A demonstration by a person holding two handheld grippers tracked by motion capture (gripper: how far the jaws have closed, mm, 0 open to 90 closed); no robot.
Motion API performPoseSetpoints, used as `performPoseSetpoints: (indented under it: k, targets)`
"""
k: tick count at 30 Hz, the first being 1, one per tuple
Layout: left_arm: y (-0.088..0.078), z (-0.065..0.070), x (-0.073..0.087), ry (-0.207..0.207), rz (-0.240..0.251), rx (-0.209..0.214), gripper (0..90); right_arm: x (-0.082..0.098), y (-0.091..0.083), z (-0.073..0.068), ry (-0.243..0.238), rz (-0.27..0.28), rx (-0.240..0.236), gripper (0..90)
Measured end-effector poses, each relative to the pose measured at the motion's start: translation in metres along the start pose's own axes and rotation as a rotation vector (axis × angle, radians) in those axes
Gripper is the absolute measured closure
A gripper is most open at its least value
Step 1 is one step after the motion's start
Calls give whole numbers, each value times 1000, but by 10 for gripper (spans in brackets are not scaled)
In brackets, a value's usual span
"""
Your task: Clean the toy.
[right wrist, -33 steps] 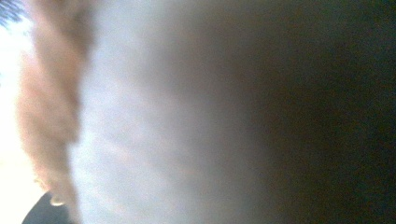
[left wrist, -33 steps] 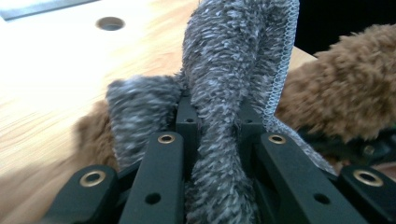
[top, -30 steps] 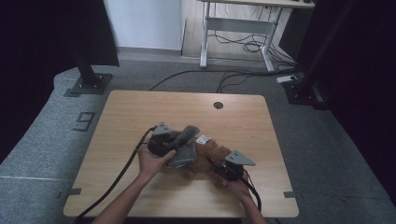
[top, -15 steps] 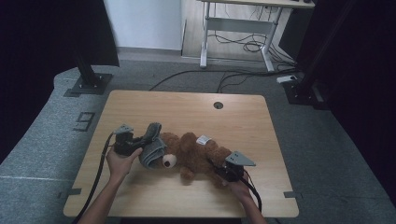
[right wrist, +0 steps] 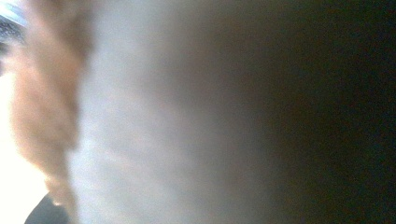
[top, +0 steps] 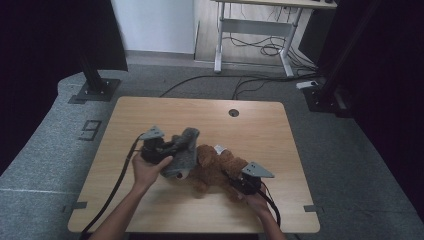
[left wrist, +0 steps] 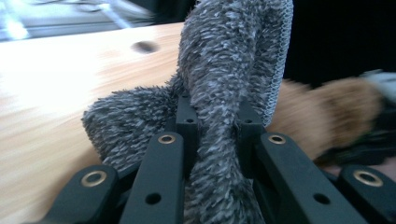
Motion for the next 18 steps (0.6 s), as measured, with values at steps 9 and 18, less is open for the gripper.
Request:
performPoseSetpoints:
  k: [9, 18]
  targets:
    - [80, 70, 0, 131, -146, 60, 769, 0, -1, -1, -6, 3, -6, 626]
    - [94, 55, 22, 144, -216, 15, 773, 2, 0, -3, -52, 5, 13, 631]
Point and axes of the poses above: each handheld gripper's, and its own axes: y roughly forward along the jaws, x roughly out of its underside, z roughly to its right, the point moved 7 cm from there along y, roughly forward along the jaws, and after that the axes turned 4 degrees about -y, right-handed, at the moved point
